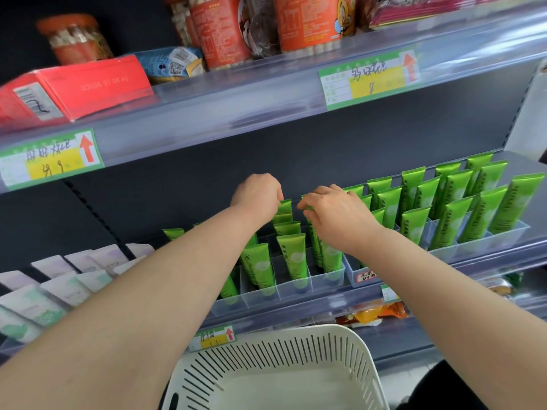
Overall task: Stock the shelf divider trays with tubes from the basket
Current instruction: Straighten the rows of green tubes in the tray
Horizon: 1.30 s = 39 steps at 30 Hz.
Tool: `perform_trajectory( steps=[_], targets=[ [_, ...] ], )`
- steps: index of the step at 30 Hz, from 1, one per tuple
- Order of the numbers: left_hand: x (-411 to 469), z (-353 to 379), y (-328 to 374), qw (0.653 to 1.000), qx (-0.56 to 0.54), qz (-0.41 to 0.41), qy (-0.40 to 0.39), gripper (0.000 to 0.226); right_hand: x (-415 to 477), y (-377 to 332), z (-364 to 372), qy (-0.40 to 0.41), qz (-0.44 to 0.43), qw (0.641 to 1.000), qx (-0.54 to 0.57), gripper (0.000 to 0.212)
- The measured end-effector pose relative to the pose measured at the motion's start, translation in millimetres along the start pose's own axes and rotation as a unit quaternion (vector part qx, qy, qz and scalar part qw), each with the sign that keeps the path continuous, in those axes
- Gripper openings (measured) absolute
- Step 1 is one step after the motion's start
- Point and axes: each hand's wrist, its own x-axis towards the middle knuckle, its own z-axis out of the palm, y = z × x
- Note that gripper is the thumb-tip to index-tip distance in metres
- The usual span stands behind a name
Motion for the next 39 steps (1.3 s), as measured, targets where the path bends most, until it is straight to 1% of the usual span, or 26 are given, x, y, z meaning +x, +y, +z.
perform_trajectory(
  steps=[5, 6, 8, 10, 12, 17, 20, 24, 28, 34, 39],
  targets=[
    [-3, -6, -4, 0.997, -0.060, 0.030, 0.035, 0.009, -1, -1, 0, 0.008, -0.003, 1.000, -0.007, 0.027],
    [-4, -8, -5, 0.996, -0.073, 0.041, 0.030, 0.007, -1, -2, 1, 0.008, -0.002, 1.000, -0.009, 0.027],
    [-5, -12, -7, 0.995, -0.078, 0.062, -0.011, 0.005, -2, -4, 2, 0.011, 0.001, 1.000, -0.011, 0.027],
    [-6, -14, -9, 0.994, -0.053, 0.072, -0.056, 0.004, -3, -5, 3, 0.016, 0.006, 1.000, -0.015, 0.027],
    [-7, -12, -9, 0.995, -0.019, 0.073, -0.072, 0.008, -3, -6, 4, 0.019, 0.008, 1.000, -0.018, 0.028],
    [-10, -6, 1, 0.997, 0.001, 0.067, -0.038, 0.007, -4, -6, 2, 0.019, 0.009, 1.000, -0.015, 0.029],
    [-9, -5, 5, 0.998, 0.003, 0.057, -0.039, 0.009, -3, -7, 0, 0.016, 0.008, 1.000, -0.016, 0.030],
    [-9, -7, 2, 0.998, -0.028, 0.032, -0.043, 0.011, -4, -9, -2, 0.013, 0.008, 1.000, -0.017, 0.032],
    [-14, -15, -6, 0.997, -0.065, 0.032, -0.030, 0.013, -2, -17, -2, 0.019, 0.001, 1.000, -0.021, 0.033],
    [-33, -27, -36, 0.997, -0.079, 0.019, -0.009, 0.009, -4, -43, 0, 0.031, -0.050, 0.998, -0.007, 0.029],
    [-53, -31, -60, 0.996, -0.087, 0.021, -0.015, 0.009, -5, -68, 11, -0.004, -0.099, 0.995, -0.019, 0.026]
  ],
)
